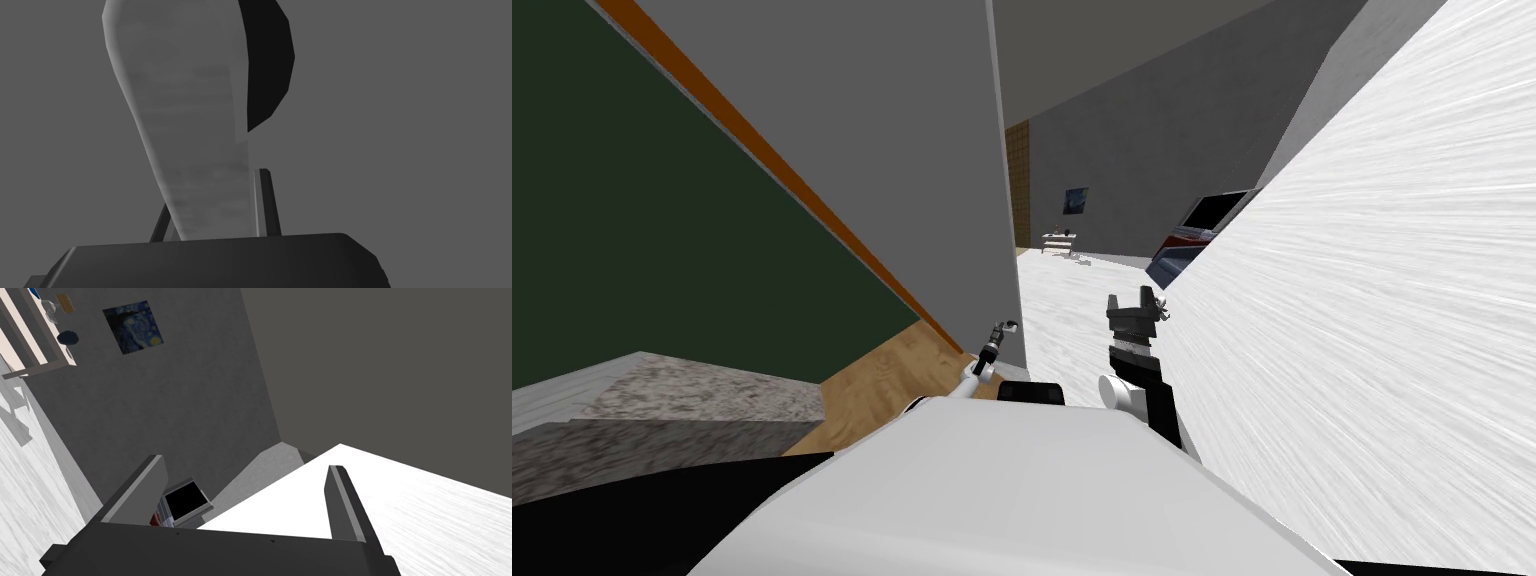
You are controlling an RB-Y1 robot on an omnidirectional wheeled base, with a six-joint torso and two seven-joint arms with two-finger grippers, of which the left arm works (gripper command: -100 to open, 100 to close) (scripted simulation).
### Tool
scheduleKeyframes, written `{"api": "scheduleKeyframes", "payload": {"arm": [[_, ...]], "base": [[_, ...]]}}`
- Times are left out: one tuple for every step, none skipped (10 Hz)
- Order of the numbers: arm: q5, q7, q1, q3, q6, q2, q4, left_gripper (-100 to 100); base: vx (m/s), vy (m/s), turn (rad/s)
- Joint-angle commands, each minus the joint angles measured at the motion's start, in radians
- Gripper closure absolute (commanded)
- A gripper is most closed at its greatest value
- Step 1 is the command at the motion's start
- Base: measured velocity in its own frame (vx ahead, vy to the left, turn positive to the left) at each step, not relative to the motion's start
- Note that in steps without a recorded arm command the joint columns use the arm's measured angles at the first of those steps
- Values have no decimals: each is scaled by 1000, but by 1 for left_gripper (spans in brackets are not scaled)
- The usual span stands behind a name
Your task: Push the door open
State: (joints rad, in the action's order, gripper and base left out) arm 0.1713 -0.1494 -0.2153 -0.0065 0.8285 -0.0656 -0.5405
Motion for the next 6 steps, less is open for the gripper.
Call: {"api": "scheduleKeyframes", "payload": {"arm": [[-14,8,-7,22,1,-15,-7,100],[-23,15,-6,34,0,-15,-7,100],[-23,15,-6,34,0,-15,-7,100],[-35,26,-5,53,-2,-14,-8,100],[-40,29,-4,59,-2,-13,-8,100],[-48,36,-4,71,-3,-11,-8,100]], "base": [[129,-119,70],[187,-124,70],[136,-106,45],[127,-118,73],[144,-125,54],[165,-129,55]]}}
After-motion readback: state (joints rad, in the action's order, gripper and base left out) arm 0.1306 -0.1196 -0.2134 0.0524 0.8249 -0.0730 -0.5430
